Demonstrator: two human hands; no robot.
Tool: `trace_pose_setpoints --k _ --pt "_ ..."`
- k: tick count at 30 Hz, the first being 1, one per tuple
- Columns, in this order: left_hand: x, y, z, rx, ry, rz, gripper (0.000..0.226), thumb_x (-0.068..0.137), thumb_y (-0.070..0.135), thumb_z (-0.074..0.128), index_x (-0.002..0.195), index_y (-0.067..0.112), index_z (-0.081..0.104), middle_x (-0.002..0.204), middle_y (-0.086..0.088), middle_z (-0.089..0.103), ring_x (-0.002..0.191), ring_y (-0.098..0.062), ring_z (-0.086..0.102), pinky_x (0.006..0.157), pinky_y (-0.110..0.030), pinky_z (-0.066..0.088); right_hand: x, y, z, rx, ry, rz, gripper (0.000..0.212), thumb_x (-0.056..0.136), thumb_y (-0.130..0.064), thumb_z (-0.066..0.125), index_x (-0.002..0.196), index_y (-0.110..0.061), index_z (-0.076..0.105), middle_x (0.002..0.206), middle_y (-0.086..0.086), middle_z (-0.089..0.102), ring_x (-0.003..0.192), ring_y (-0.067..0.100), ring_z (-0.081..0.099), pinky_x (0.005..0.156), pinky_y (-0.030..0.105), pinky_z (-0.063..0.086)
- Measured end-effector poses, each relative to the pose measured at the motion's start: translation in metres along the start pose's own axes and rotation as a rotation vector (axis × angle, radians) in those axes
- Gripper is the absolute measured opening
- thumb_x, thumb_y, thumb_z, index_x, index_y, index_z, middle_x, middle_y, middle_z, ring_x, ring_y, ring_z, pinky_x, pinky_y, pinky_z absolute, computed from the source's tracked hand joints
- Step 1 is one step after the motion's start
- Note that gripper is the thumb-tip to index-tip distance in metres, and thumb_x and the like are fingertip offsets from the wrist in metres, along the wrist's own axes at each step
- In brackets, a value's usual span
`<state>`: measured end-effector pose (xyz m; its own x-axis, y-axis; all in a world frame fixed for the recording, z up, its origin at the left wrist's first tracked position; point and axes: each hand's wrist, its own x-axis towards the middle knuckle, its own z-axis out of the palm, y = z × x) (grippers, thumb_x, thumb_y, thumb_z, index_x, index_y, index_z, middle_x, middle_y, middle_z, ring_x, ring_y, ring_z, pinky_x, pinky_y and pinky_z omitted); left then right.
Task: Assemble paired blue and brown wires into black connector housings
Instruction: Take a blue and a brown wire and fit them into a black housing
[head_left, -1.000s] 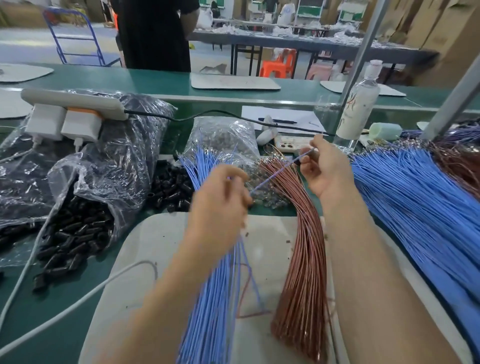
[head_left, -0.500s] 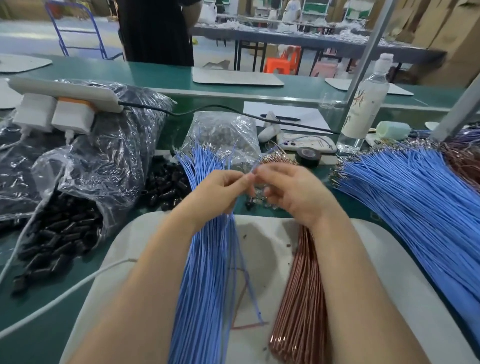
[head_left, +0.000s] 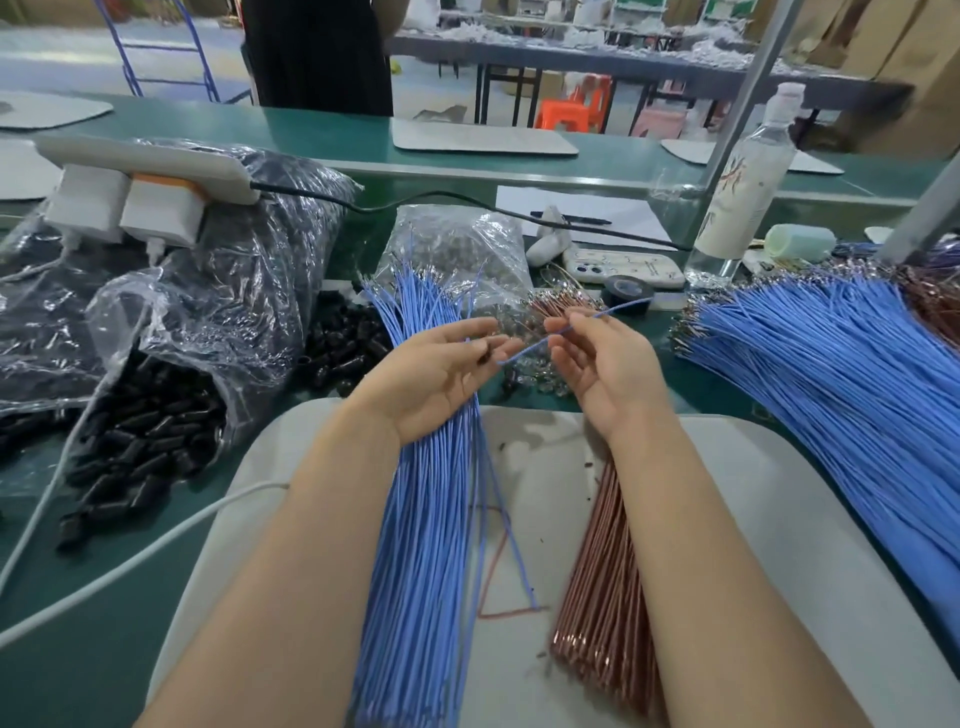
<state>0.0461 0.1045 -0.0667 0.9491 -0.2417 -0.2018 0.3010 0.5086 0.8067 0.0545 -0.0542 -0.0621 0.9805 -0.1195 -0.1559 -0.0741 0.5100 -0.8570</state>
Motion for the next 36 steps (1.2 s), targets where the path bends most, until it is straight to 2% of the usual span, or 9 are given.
trace_pose_setpoints --k 4,7,10,14,18,22,25,30,36 --pt "0.001 -0.004 0.003 -0.002 0.115 0.078 0.014 0.096 0.000 0.045 0.100 -0.005 0.058 0.094 -0.018 0.067 0.073 -0.011 0.070 0.063 -0.014 0.055 -0.001 -0.002 -0.004 0.155 -0.054 0.001 0.016 0.098 -0.010 0.048 0.088 -0.008 0.061 0.069 0.007 0.072 0.057 0.011 0.066 0.051 0.018 0.054" --pt "0.003 -0.010 0.004 0.046 0.146 0.130 0.021 0.098 0.010 0.046 0.089 -0.001 0.062 0.082 -0.009 0.069 0.065 -0.007 0.067 0.062 -0.013 0.054 -0.001 -0.001 -0.006 0.184 -0.078 -0.002 0.017 0.101 -0.019 0.045 0.095 -0.015 0.061 0.078 0.012 0.073 0.064 0.016 0.070 0.053 0.021 0.056" --pt "0.002 -0.013 0.002 0.119 0.152 0.137 0.021 0.098 0.010 0.046 0.094 0.002 0.065 0.088 -0.005 0.069 0.063 -0.003 0.061 0.062 -0.012 0.052 -0.001 0.001 -0.005 0.185 -0.083 -0.021 0.017 0.102 -0.018 0.042 0.099 -0.017 0.059 0.075 0.011 0.073 0.063 0.016 0.070 0.054 0.021 0.057" --pt "0.000 -0.010 0.002 0.048 0.137 0.134 0.024 0.095 -0.005 0.044 0.108 0.003 0.063 0.094 -0.012 0.067 0.079 -0.012 0.067 0.071 -0.016 0.056 0.000 0.002 -0.004 0.163 -0.073 -0.063 0.015 0.099 -0.004 0.044 0.094 -0.005 0.058 0.068 0.008 0.071 0.059 0.013 0.068 0.056 0.019 0.056" --pt "-0.002 -0.013 0.008 0.196 0.189 0.202 0.030 0.096 -0.006 0.039 0.091 0.007 0.065 0.102 -0.014 0.065 0.079 -0.012 0.067 0.074 -0.017 0.055 0.000 0.004 -0.003 0.062 -0.085 -0.131 0.015 0.099 -0.004 0.044 0.092 -0.006 0.057 0.067 0.004 0.071 0.057 0.010 0.066 0.055 0.017 0.054" --pt "-0.001 -0.016 0.012 0.318 0.232 0.188 0.024 0.094 0.005 0.050 0.079 0.002 0.068 0.080 -0.008 0.067 0.074 -0.010 0.066 0.073 -0.018 0.056 0.001 0.006 -0.001 -0.056 -0.094 -0.190 0.011 0.100 -0.004 0.042 0.100 -0.008 0.053 0.065 0.002 0.070 0.053 0.007 0.062 0.055 0.016 0.053" --pt "-0.003 -0.017 0.012 0.374 0.188 0.163 0.025 0.093 0.019 0.057 0.083 0.000 0.069 0.081 -0.007 0.070 0.071 -0.007 0.067 0.073 -0.017 0.056 0.000 0.007 0.000 -0.077 -0.115 -0.201 0.013 0.100 -0.004 0.041 0.103 -0.009 0.053 0.063 0.000 0.069 0.052 0.006 0.060 0.055 0.016 0.052" --pt "-0.006 -0.017 0.013 0.353 0.145 0.164 0.022 0.095 0.010 0.053 0.085 -0.003 0.067 0.092 -0.015 0.068 0.072 -0.008 0.065 0.074 -0.017 0.056 -0.001 0.007 -0.001 0.016 -0.157 -0.150 0.017 0.100 -0.006 0.042 0.113 -0.010 0.053 0.066 0.001 0.069 0.055 0.007 0.060 0.057 0.016 0.052" --pt "-0.005 -0.016 0.011 0.294 0.100 0.165 0.020 0.094 0.010 0.054 0.080 0.002 0.066 0.083 -0.005 0.072 0.074 -0.006 0.068 0.068 -0.014 0.054 -0.003 0.005 0.002 0.128 -0.141 -0.040 0.015 0.097 -0.003 0.046 0.093 -0.006 0.060 0.072 0.007 0.071 0.060 0.010 0.066 0.057 0.018 0.055"
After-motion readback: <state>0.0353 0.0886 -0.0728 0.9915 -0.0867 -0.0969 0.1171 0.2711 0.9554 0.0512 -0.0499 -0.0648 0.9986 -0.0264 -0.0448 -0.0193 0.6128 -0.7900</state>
